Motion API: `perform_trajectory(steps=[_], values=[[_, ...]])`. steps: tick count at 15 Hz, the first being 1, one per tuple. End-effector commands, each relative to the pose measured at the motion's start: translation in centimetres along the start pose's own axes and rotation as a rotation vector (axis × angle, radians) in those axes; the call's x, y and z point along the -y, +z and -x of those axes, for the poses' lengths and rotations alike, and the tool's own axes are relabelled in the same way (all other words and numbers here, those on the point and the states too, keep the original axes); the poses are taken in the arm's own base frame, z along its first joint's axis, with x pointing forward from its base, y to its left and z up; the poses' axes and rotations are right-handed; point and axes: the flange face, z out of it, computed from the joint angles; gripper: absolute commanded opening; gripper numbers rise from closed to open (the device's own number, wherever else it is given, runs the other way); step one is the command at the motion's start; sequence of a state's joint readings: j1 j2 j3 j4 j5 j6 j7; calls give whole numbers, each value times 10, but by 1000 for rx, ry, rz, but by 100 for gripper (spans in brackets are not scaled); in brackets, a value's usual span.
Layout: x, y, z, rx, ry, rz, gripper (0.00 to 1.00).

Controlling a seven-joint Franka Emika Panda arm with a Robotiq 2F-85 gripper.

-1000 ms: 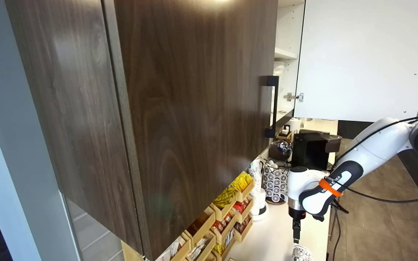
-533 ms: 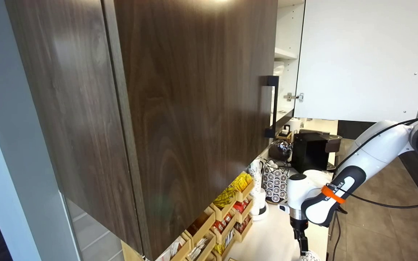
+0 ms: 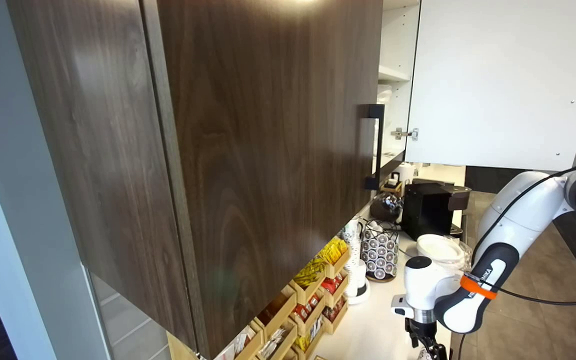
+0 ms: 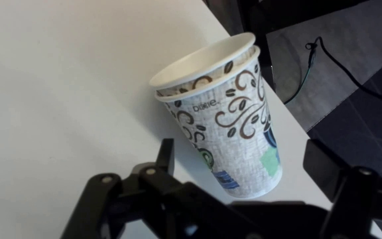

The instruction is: Put the paper cup on the right inside the paper cup on the left, turn the papers over and then put it in the bottom shelf of the cabinet

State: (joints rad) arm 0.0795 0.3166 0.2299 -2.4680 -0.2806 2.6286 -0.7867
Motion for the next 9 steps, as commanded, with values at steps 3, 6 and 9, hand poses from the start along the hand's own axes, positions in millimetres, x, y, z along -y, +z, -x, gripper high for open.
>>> perform_trajectory(steps=[3,6,9], values=[[20,17,-7,-26,-192,46,100],[18,22,-10,-46,-224,61,100],[11,23,-18,-80,-223,85,100]])
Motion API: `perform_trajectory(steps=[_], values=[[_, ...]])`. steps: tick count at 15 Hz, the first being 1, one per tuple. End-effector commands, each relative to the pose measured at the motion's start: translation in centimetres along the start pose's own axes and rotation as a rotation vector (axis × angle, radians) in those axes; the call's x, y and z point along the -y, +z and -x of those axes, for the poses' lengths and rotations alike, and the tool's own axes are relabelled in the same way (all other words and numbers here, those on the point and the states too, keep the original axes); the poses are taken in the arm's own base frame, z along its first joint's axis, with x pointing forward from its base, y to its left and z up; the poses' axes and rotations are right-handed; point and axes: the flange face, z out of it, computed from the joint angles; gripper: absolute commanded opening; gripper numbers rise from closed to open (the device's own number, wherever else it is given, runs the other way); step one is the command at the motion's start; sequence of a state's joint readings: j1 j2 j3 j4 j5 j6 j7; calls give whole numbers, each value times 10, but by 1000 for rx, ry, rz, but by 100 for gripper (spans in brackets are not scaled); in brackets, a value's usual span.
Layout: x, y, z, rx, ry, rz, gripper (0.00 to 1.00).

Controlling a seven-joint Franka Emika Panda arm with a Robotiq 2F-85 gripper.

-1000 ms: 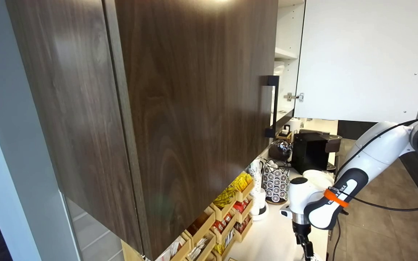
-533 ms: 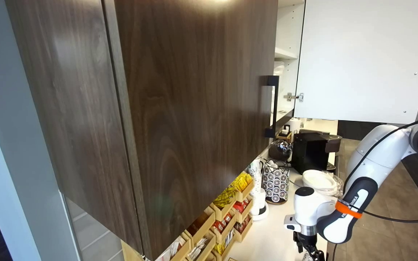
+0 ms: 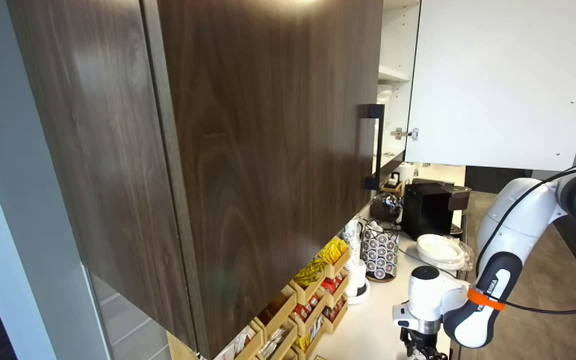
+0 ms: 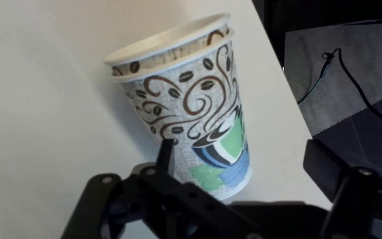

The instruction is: Put the paper cup on the right inside the paper cup on the left, turn the papers over and then put it in the bottom shelf of the cabinet

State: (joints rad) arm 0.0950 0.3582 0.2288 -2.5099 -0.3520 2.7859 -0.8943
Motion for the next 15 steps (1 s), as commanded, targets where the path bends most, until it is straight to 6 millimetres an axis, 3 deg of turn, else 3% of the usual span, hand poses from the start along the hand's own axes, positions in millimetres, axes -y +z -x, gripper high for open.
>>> perform_trajectory(steps=[1,13,14,15], values=[[-8,6,-7,-38,-27,37,100],[-15,44,-23,27,-143,-18,100],[-15,47,-23,38,-147,-25,94],[-15,49,-23,44,-149,-32,72]])
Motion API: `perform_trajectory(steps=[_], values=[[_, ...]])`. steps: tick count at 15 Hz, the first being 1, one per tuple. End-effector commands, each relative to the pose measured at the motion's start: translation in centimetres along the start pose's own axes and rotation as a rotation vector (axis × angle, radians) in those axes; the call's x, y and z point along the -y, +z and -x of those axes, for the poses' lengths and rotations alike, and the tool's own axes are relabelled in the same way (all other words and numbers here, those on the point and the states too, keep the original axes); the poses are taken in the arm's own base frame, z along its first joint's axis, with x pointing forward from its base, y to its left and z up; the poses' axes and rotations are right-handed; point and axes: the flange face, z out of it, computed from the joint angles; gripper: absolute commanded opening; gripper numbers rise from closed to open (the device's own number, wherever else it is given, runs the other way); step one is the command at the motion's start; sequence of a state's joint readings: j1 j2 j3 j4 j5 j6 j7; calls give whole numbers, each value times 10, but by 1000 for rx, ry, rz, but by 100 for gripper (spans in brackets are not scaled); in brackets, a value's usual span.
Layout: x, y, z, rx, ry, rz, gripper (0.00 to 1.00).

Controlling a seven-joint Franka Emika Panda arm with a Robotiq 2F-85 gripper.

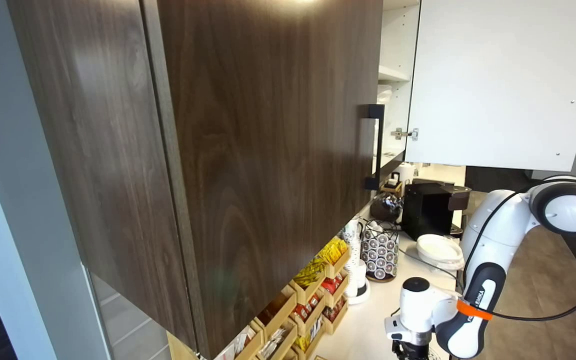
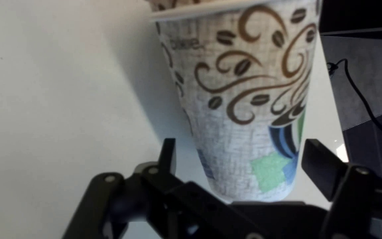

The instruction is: Put the paper cup on the right inside the paper cup on the left, turn the papers over and then put it in the bottom shelf of the cabinet

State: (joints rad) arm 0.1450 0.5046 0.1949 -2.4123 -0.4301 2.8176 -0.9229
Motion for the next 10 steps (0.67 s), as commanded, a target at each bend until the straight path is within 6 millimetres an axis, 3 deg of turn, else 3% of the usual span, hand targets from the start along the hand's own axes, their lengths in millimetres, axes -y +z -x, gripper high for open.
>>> perform_trajectory(steps=[1,2,5,10], values=[[-4,11,-1,41,-29,-34,69],[-4,11,-1,35,-23,-42,67],[-4,-4,1,0,-1,-39,45],[-8,-41,11,-81,114,5,43]])
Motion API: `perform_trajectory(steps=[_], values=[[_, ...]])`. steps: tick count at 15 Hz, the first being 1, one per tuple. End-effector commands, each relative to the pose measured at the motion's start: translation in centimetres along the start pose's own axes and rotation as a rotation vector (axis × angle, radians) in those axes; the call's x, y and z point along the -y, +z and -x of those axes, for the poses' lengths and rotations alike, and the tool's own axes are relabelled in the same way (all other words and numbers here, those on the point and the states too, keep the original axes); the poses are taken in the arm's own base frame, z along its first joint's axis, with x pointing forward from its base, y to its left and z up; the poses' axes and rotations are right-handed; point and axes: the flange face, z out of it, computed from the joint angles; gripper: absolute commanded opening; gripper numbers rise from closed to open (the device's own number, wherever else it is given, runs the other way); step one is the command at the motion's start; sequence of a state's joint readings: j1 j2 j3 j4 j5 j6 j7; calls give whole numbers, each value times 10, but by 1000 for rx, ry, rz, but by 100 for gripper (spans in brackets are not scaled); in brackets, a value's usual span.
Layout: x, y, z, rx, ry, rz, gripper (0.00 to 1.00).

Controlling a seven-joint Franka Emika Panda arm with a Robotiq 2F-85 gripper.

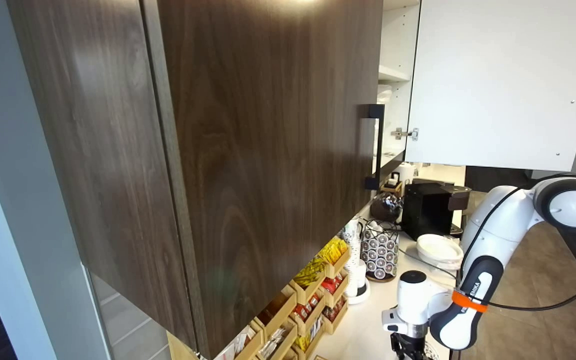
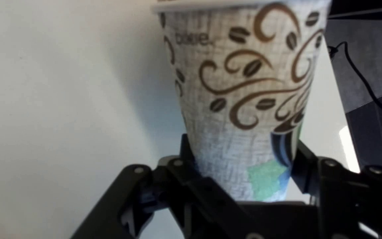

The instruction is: Put the paper cup on the right inside the paper cup on the left, turn the papers over and then put it in the bottom shelf of the cabinet

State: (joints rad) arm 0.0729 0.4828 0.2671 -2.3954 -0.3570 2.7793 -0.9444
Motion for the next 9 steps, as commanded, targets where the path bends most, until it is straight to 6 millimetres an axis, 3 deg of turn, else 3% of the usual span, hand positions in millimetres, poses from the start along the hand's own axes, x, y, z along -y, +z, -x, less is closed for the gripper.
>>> perform_trajectory(steps=[1,5,8,9], values=[[1,-34,13,-65,103,32,43],[-6,-72,38,-139,329,108,43],[1,-103,60,-180,485,175,43],[-18,-84,47,-169,399,136,68]])
